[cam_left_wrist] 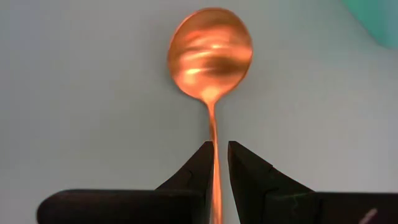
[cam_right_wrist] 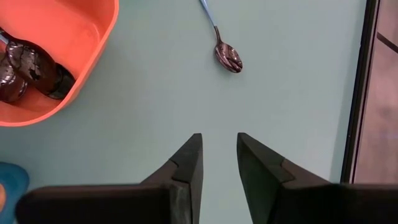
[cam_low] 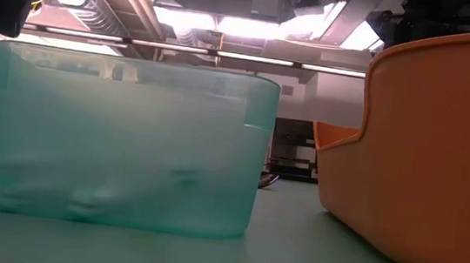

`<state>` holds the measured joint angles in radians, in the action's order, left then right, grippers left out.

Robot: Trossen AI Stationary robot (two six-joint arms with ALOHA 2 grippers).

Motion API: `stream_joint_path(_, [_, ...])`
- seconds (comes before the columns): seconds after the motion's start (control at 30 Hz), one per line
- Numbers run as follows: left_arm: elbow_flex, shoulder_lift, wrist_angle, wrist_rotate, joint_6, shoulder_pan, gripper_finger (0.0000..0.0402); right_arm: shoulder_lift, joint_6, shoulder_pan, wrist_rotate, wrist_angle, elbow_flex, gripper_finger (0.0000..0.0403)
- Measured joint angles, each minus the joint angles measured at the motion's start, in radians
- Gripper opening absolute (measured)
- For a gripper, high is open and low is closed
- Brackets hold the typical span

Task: Sort silverware by color (type)
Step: Put the golden spoon into the blue bin

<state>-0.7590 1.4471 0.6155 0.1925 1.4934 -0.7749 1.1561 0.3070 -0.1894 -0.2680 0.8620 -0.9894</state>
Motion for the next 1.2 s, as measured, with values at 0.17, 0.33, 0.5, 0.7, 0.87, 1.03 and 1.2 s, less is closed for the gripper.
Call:
stream_joint_path(0.17, [0.018,0.000,-0.056,0.017,-0.003,0.005,0.0041,0.000,0.000,0.000,0.000,0.000,0.000,0.0088])
stream_joint_path(0.33, [0.018,0.000,-0.052,0.040,-0.003,0.005,0.0041,0.000,0.000,0.000,0.000,0.000,0.000,0.0088])
stream_joint_path(0.5, [0.018,0.000,-0.053,0.078,-0.003,0.005,0.0041,0.000,0.000,0.000,0.000,0.000,0.000,0.0088])
stream_joint_path(0.7, [0.018,0.011,-0.056,0.078,-0.003,0.004,0.0041,0.000,0.000,0.000,0.000,0.000,0.000,0.0088])
stream_joint_path(0.87, [0.018,0.076,-0.066,0.025,-0.003,0.004,0.0041,0.000,0.000,0.000,0.000,0.000,0.000,0.0088])
stream_joint_path(1.03, [0.017,0.121,-0.101,0.018,-0.004,0.003,0.0041,0.000,0.000,0.000,0.000,-0.001,0.000,0.0088])
stream_joint_path(1.2, [0.016,0.128,-0.098,0.015,-0.004,0.003,0.0041,0.000,0.000,0.000,0.000,-0.001,0.000,0.0088])
